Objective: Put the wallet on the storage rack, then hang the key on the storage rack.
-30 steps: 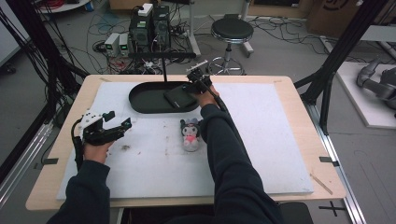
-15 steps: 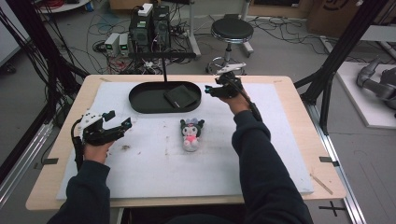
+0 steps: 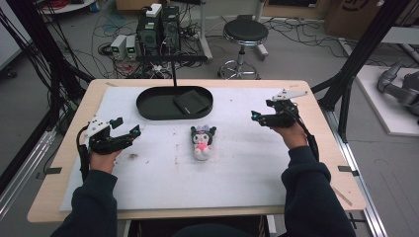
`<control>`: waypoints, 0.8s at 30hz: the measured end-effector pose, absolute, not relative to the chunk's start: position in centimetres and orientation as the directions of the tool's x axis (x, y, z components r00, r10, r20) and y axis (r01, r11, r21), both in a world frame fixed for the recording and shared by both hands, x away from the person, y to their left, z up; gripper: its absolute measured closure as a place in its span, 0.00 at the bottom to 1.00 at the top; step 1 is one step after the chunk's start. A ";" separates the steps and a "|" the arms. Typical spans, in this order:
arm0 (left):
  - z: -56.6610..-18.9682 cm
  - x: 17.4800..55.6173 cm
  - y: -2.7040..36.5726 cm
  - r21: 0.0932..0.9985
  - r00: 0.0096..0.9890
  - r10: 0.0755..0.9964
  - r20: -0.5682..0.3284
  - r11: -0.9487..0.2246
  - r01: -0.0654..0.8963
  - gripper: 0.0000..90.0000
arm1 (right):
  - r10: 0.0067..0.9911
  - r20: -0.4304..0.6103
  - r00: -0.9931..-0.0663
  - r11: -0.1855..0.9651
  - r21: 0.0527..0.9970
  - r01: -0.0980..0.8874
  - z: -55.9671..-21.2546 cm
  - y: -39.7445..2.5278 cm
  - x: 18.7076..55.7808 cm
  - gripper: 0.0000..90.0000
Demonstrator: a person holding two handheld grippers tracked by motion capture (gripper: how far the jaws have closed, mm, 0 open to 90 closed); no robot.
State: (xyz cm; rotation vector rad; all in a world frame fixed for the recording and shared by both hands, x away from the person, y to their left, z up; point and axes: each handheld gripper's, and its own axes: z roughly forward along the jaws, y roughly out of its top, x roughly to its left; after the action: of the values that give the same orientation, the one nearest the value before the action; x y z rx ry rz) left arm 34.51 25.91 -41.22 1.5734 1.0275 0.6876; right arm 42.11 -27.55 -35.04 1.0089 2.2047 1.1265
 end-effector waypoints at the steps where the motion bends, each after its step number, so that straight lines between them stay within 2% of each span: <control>1: -41.2 34.5 25.8 0.966 0.459 0.884 -0.089 -0.037 0.258 0.26 | 0.785 -0.077 -0.614 0.396 0.825 0.403 -35.3 -28.0 41.8 0.25; 8: -41.3 34.4 25.2 0.964 0.465 0.881 -0.083 -0.048 0.263 0.26 | 0.817 -0.106 -0.567 0.382 0.836 0.393 -37.5 -29.9 39.5 0.24; 13: -41.3 34.6 24.9 0.963 0.470 0.879 -0.083 -0.050 0.264 0.26 | 0.823 -0.122 -0.554 0.390 0.831 0.396 -37.8 -30.2 39.0 0.24; 24: -41.0 34.5 22.6 0.961 0.515 0.855 -0.068 -0.083 0.265 0.26 | 0.860 -0.057 -0.507 0.310 0.847 0.432 -38.3 -31.2 38.4 0.23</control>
State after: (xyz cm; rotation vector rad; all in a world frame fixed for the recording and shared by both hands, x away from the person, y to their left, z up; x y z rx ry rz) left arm 34.49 22.59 -40.95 1.6248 0.9742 0.6509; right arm 38.41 -31.17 -38.29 1.1415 2.0721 1.1055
